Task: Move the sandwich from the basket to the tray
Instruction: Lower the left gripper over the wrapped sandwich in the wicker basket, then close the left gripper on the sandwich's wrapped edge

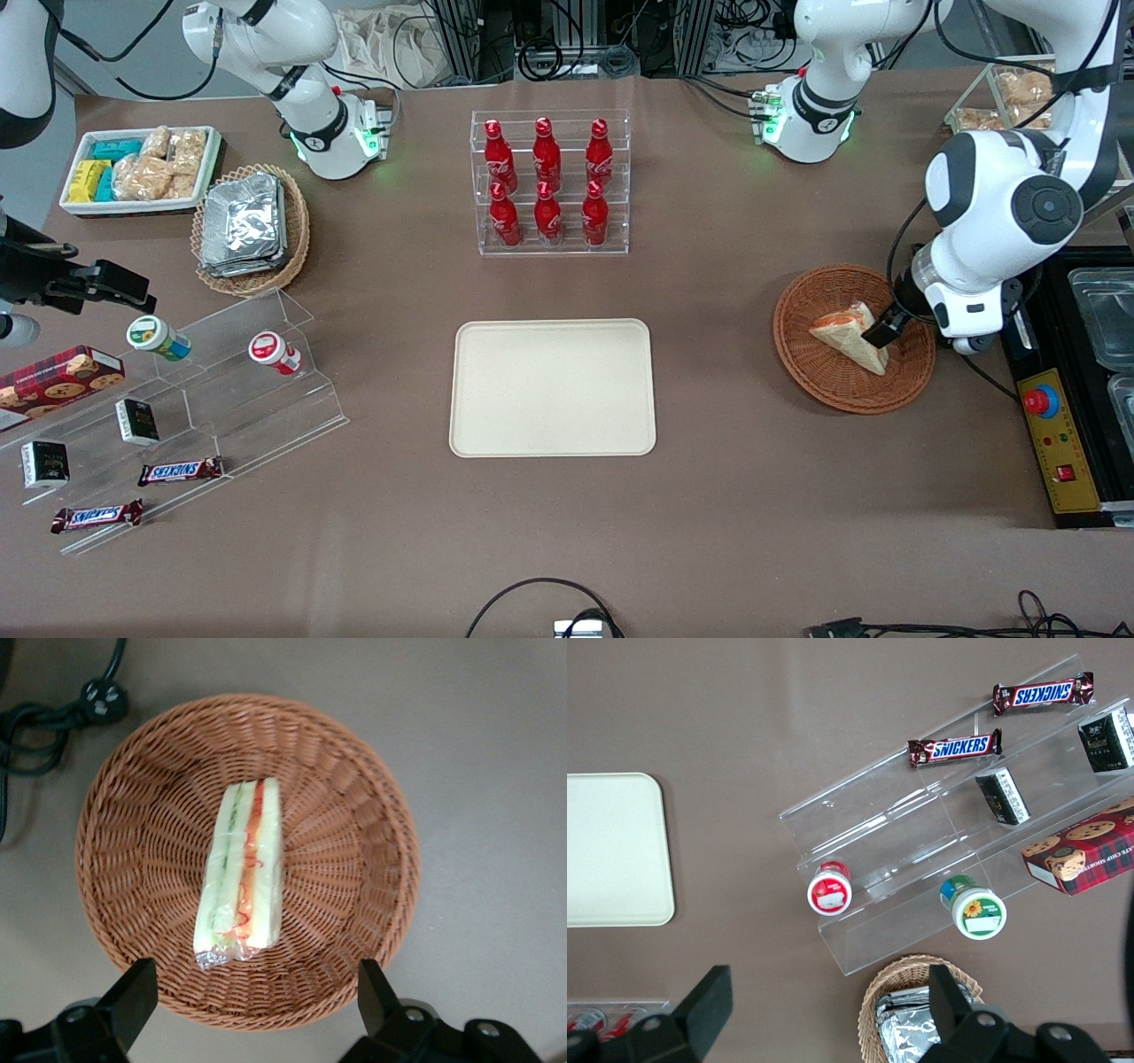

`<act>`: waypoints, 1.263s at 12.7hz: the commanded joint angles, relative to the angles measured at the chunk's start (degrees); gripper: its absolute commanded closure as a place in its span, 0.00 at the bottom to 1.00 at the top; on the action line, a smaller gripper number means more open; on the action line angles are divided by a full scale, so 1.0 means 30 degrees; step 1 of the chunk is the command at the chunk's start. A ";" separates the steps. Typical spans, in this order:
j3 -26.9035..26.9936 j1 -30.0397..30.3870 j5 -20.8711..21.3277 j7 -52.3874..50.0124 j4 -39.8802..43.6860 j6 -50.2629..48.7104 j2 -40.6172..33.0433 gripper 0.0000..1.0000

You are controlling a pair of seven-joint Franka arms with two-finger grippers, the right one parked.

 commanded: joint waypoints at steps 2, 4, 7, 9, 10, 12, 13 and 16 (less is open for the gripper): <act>-0.0014 0.0135 -0.0291 -0.1120 -0.2277 0.2240 0.0064 0.00; 0.0015 0.0135 -0.0292 -0.1122 -0.3128 0.3528 0.0591 0.00; 0.0045 0.0311 -0.0292 -0.1093 -0.3659 0.4853 0.1441 0.00; 0.0045 0.0340 -0.0292 -0.1122 -0.3630 0.5525 0.1939 0.00; 0.0045 0.0340 -0.0292 -0.1122 -0.3572 0.5702 0.2231 0.00; 0.0045 0.0311 -0.0292 -0.1936 -0.3485 0.6202 0.2526 0.14; 0.0045 0.0311 -0.0263 -0.2087 -0.3455 0.6202 0.2672 0.61; 0.0015 0.0223 -0.0263 -0.2206 -0.3338 0.6115 0.2616 1.00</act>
